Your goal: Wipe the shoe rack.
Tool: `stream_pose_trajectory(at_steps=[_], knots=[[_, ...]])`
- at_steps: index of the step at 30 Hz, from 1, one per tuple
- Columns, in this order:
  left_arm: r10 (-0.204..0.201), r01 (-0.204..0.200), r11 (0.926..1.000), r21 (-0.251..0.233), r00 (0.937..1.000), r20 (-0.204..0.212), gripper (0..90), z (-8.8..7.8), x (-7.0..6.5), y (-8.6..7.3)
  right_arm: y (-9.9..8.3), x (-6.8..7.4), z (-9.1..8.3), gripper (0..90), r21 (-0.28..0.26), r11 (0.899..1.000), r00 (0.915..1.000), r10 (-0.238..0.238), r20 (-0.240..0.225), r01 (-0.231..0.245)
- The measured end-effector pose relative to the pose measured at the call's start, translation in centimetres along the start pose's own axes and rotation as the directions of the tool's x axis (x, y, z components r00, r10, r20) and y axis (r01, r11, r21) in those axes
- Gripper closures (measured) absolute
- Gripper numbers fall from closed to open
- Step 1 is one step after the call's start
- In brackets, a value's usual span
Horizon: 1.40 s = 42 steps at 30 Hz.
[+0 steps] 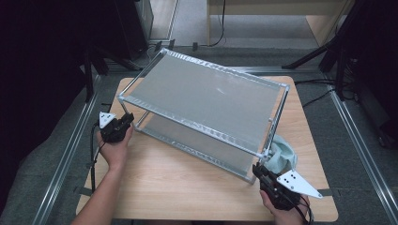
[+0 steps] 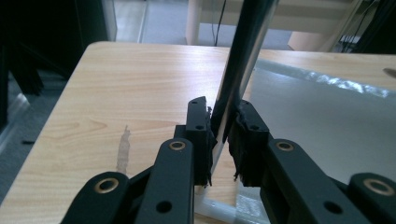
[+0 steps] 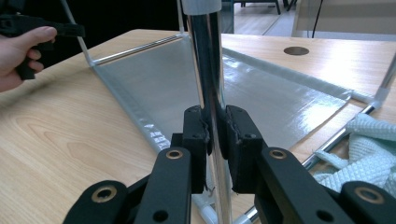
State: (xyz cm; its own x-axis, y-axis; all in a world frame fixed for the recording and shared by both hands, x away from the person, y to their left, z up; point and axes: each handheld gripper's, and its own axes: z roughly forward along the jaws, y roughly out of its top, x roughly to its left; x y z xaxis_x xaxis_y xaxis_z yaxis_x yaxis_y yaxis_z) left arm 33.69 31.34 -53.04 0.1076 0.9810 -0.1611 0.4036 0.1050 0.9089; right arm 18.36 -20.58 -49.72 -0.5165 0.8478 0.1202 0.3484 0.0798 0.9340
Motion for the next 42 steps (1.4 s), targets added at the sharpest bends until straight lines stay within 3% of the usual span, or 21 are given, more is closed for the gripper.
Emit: stream_pose_trajectory(at_steps=[5, 12, 16, 22, 25, 28, 33, 38, 42], knots=[[0.016, -0.016, 0.9998, 0.014, 0.9997, -0.018, 79.4, -2.1, 0.4, 0.1, 1.2, -0.1, 0.5, 79.7, -0.007, 1.0, 0.9995, -0.001, 0.03, 0.001], [-0.022, 0.023, 0.9992, 0.034, 0.9993, -0.031, 79.9, -6.1, 0.9, -1.8, 3.8, -1.5, 2.6, 78.8, 0.0, 1.0, 0.9956, 0.019, 0.092, -0.019], [-0.023, 0.024, 0.999, 0.039, 0.9995, -0.023, 80.1, -8.7, 0.5, -3.0, 5.1, -2.6, 4.1, 78.7, 0.016, 0.999, 0.99, 0.035, 0.137, -0.037], [-0.039, 0.039, 0.9991, 0.017, 0.9991, -0.015, 79.6, -12.1, -1.2, -5.2, 5.9, -4.6, 6.5, 79.3, 0.019, 0.999, 0.9814, 0.026, 0.19, -0.031], [-0.053, 0.053, 0.9985, -0.015, 0.9985, 0.01, 78.7, -13.9, -2.2, -6.4, 5.8, -5.5, 7.4, 79.5, 0.028, 0.998, 0.9758, 0.041, 0.215, -0.048], [-0.059, 0.06, 0.9979, -0.025, 0.9979, 0.028, 77.7, -15.1, -3.0, -7.0, 5.3, -6.5, 7.9, 79.6, 0.036, 0.996, 0.9754, 0.07, 0.209, -0.08], [-0.041, 0.043, 0.9987, -0.028, 0.9972, 0.063, 77.8, -16.4, -4.3, -8.0, 5.1, -7.2, 7.9, 79.9, 0.03, 0.997, 0.9729, 0.059, 0.223, -0.067], [-0.091, 0.095, 0.9952, -0.026, 0.9881, 0.124, 75.6, -17.7, -5.0, -9.6, 4.2, -8.1, 7.4, 79.2, 0.001, 0.995, 0.9707, 0.097, 0.22, -0.099], [-0.05, 0.052, 0.9986, -0.007, 0.9879, 0.147, 76.2, -18.3, -5.6, -9.7, 4.1, -8.0, 7.0, 80.2, 0.021, 0.998, 0.9662, 0.046, 0.254, -0.053]])
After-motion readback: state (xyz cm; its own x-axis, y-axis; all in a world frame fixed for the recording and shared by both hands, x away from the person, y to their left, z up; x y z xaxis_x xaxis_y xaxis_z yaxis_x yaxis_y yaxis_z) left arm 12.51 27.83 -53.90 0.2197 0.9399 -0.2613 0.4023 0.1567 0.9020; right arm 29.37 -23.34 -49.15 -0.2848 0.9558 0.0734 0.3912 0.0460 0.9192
